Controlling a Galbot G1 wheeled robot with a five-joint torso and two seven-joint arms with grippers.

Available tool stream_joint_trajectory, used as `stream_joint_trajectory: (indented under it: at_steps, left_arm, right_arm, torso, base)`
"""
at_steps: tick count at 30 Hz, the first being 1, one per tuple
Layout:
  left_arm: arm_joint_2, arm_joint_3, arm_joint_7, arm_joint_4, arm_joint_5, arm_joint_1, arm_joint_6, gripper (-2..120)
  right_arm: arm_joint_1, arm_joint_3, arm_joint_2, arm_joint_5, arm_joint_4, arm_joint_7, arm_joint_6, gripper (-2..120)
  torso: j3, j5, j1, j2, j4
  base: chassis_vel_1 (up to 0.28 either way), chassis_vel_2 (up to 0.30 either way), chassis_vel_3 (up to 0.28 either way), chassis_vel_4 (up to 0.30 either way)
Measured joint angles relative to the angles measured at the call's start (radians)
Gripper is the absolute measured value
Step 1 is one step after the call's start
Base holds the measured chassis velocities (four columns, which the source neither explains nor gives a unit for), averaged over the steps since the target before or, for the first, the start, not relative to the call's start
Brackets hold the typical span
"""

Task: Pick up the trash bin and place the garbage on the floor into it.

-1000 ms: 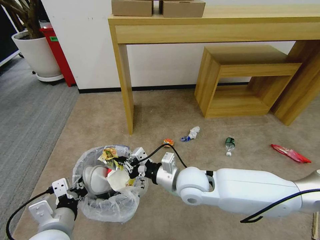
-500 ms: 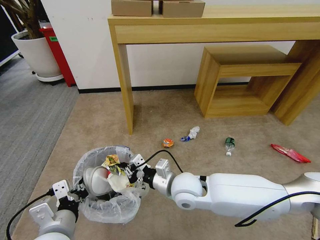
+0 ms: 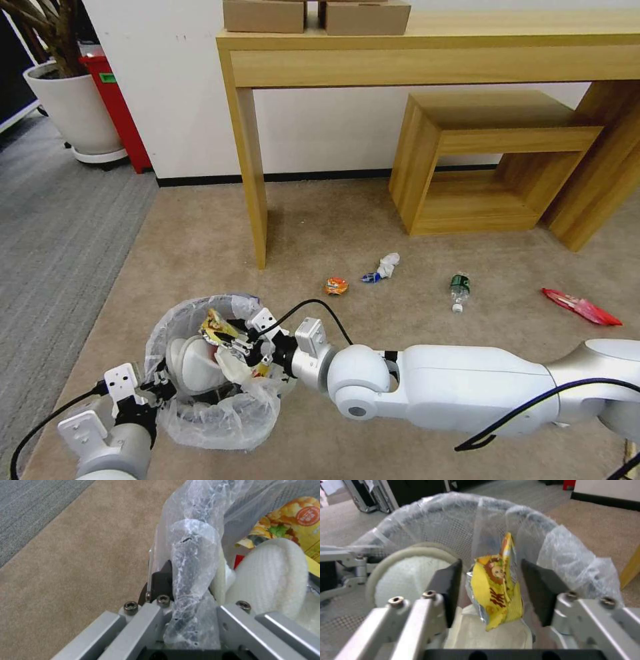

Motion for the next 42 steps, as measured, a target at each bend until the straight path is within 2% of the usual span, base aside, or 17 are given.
stream_joint_trajectory:
  at_steps: [1,4,5,8,9,12,14,21,25,28,33,35,42]
  left_arm:
    - [0.000,0.000,0.000,0.000,0.000,0.000,0.000,1]
    - [-0.002,0.000,0.001,0.000,0.005,0.004,-0.002,1]
    - [-0.002,0.000,0.001,0.000,0.005,0.004,-0.002,1]
    - [-0.002,-0.002,0.002,0.000,0.008,0.006,-0.004,1]
    - [-0.002,-0.002,0.002,0.000,0.008,0.006,-0.004,1]
    - [-0.005,-0.001,0.002,0.003,0.012,0.006,-0.005,1]
    - [-0.007,-0.001,0.003,0.003,0.014,0.006,-0.005,1]
    - [-0.018,0.001,0.004,0.008,0.022,0.006,-0.005,1]
    - [-0.015,-0.004,0.005,0.020,0.024,0.005,-0.010,1]
    - [-0.003,-0.013,0.003,0.029,0.019,-0.001,-0.010,1]
    - [0.001,-0.015,0.003,0.031,0.016,-0.003,-0.010,1]
    - [0.008,-0.020,0.001,0.036,0.014,-0.006,-0.010,1]
    - [0.015,-0.027,-0.002,0.039,0.005,-0.013,-0.010,1]
  right_arm:
    - [0.000,0.000,0.000,0.000,0.000,0.000,0.000,50]
    - [0.002,0.000,0.011,0.003,-0.001,0.003,-0.001,64]
    - [0.002,0.000,0.011,0.003,-0.001,0.003,-0.001,64]
    - [0.005,0.002,0.011,0.004,0.005,0.004,-0.003,82]
    - [0.005,0.002,0.011,0.004,0.005,0.004,-0.003,82]
    - [0.004,0.011,0.004,0.004,0.013,0.003,-0.005,95]
    - [0.003,0.011,0.003,0.005,0.018,0.003,-0.006,99]
    - [0.002,0.013,-0.003,0.008,0.051,-0.002,-0.004,100]
    - [-0.020,0.067,-0.019,0.006,0.089,-0.010,0.017,100]
    - [-0.062,0.209,-0.055,0.018,0.129,-0.032,0.026,100]
    - [-0.096,0.293,-0.065,0.019,0.135,-0.036,0.031,100]
    - [-0.141,0.380,-0.077,0.019,0.143,-0.036,0.031,100]
    - [-0.195,0.477,-0.095,0.017,0.147,-0.038,0.028,100]
  torso:
    - [0.000,0.0000,0.000,0.000,0.0000]
    - [0.000,0.0000,0.000,0.000,0.0001]
    - [0.000,0.0000,0.000,0.000,0.0001]
    - [0.000,0.0000,0.000,0.000,0.0000]
    - [0.000,0.0000,0.000,0.000,0.0000]
    - [0.000,0.0000,0.000,0.000,-0.0001]
    - [0.000,0.0000,0.000,0.000,-0.0001]
    - [0.000,0.0001,0.000,0.000,0.0000]
    - [0.000,0.0001,0.000,0.000,0.0000]
    - [0.000,0.0001,0.000,0.000,-0.0001]
    - [0.000,0.0002,0.000,0.000,0.0000]
    - [0.000,0.0001,0.000,0.000,0.0001]
    - [0.000,0.0001,0.000,0.000,0.0002]
  base:
    - [0.000,0.000,0.000,0.000]
    - [0.000,0.000,0.000,0.000]
    - [0.000,0.000,0.000,0.000]
    - [0.000,0.000,0.000,0.000]
    - [0.000,0.000,0.000,0.000]
    - [0.000,0.000,0.000,0.000]
    - [0.000,0.000,0.000,0.000]
    - [0.000,0.000,0.000,0.000]
    - [0.000,0.000,0.000,0.000]
    - [0.000,0.000,0.000,0.000]
    - [0.000,0.000,0.000,0.000]
    - [0.000,0.000,0.000,0.000]
    - [0.000,0.000,0.000,0.000]
